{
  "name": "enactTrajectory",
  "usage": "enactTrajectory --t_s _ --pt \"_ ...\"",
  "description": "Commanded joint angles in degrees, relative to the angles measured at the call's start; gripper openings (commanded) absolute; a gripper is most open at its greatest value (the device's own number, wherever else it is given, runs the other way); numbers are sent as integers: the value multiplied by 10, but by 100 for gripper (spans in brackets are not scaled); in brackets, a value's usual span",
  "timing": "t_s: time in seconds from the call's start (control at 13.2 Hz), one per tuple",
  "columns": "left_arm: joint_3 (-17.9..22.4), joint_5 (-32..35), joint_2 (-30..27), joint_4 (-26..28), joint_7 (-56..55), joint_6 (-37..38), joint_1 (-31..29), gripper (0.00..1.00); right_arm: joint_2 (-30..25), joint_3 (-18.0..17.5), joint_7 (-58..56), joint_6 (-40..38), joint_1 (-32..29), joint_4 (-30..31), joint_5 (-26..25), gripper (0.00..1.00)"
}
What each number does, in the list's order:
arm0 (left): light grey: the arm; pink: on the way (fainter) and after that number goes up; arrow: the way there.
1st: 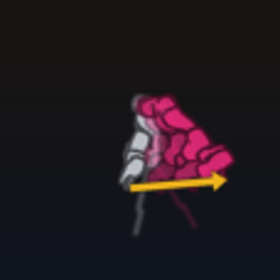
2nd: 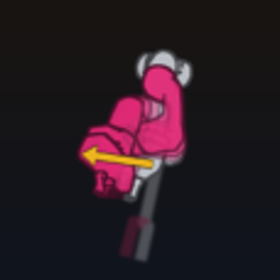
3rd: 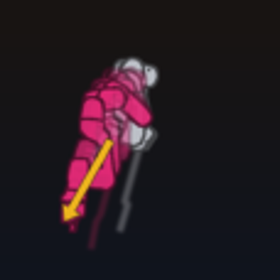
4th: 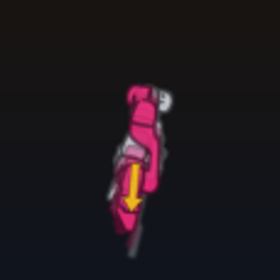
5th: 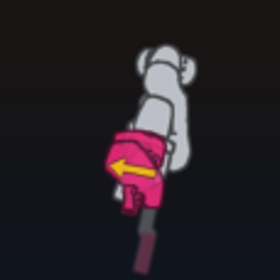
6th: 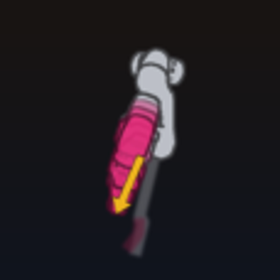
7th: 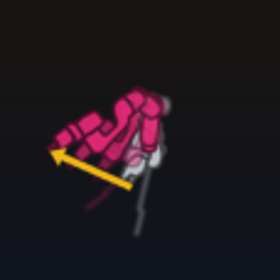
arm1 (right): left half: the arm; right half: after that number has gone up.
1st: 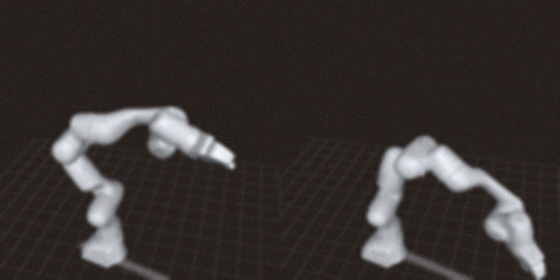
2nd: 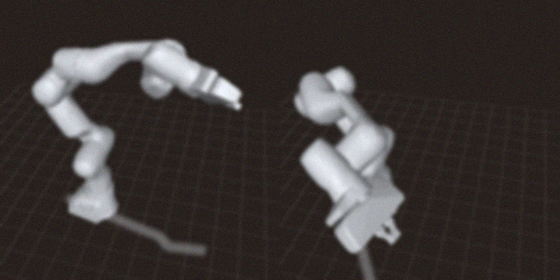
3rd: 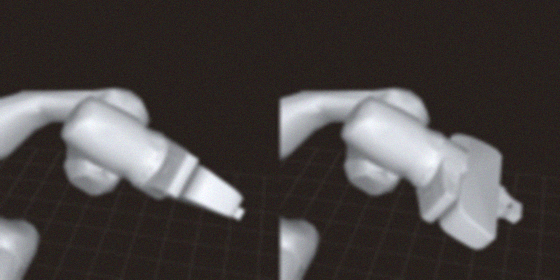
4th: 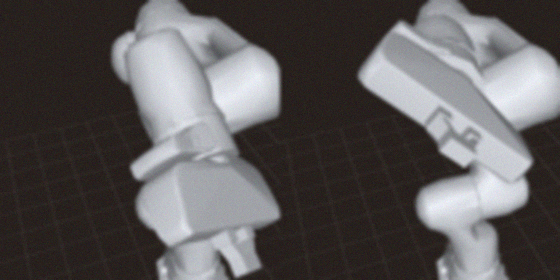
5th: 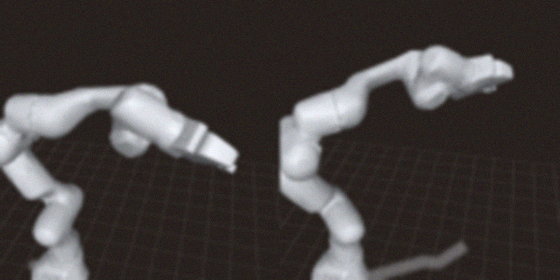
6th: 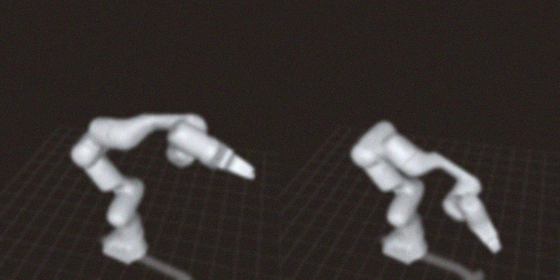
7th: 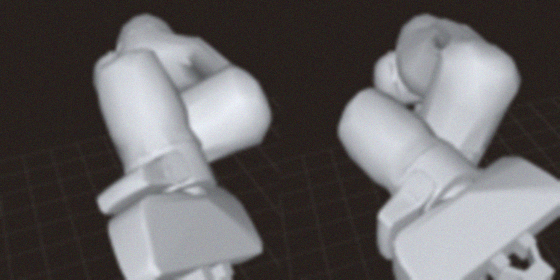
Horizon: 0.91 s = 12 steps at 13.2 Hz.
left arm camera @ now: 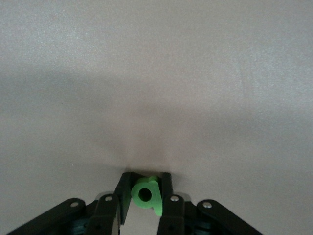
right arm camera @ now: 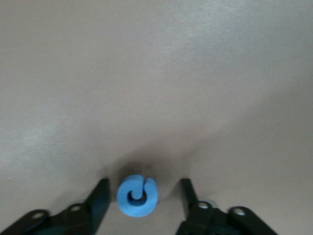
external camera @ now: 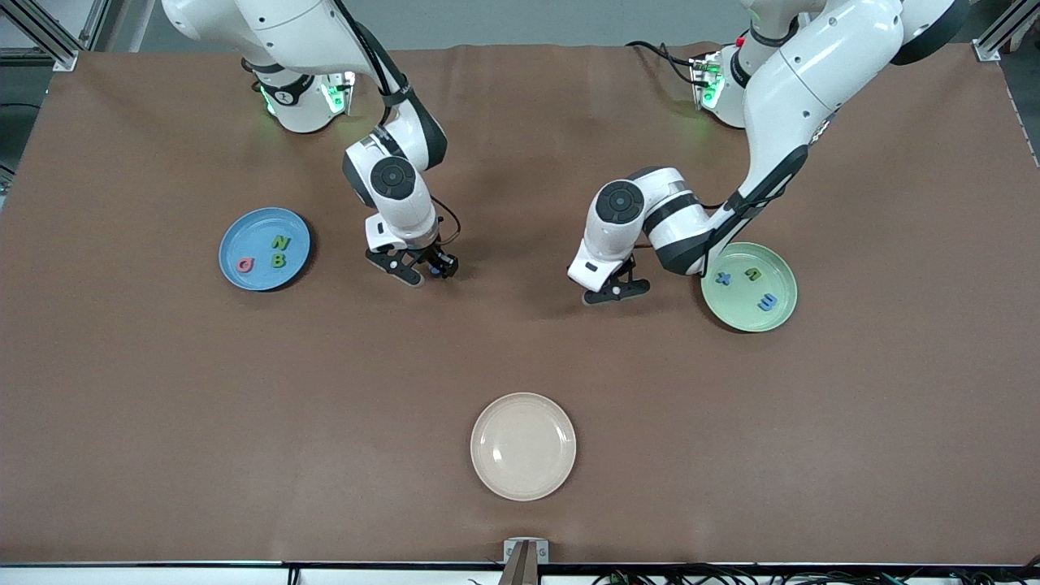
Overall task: Sort uppercase to blue plate, lowercase to green plate
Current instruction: 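Grasp the green a with the left gripper while the right gripper grasps c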
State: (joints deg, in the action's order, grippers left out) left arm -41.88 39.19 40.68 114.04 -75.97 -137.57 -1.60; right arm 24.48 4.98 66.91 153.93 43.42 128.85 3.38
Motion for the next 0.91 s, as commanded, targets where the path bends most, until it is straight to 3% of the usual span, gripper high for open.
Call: enactTrajectory --t_s 0.0,0.08,0.15,0.38,0.61,0.84 --pt "4 -3 9 -6 -6 -1 4 20 7 6 16 -4 7 -4 -9 18" --pt "4 -3 9 -6 -7 -1 3 17 6 6 16 -5 5 -4 -8 5" --pt "4 -3 6 -6 -7 0 2 15 5 6 16 -6 3 -4 -8 0" --pt "1 -3 -9 -5 -4 7 -9 12 -20 10 -4 -19 -16 3 -9 0" --pt "-13 -12 -55 -1 2 37 -32 10 -86 11 -103 -136 -74 10 -9 0" --pt "-124 -14 -63 14 59 110 -166 10 -181 11 -242 -209 -147 54 -14 0"
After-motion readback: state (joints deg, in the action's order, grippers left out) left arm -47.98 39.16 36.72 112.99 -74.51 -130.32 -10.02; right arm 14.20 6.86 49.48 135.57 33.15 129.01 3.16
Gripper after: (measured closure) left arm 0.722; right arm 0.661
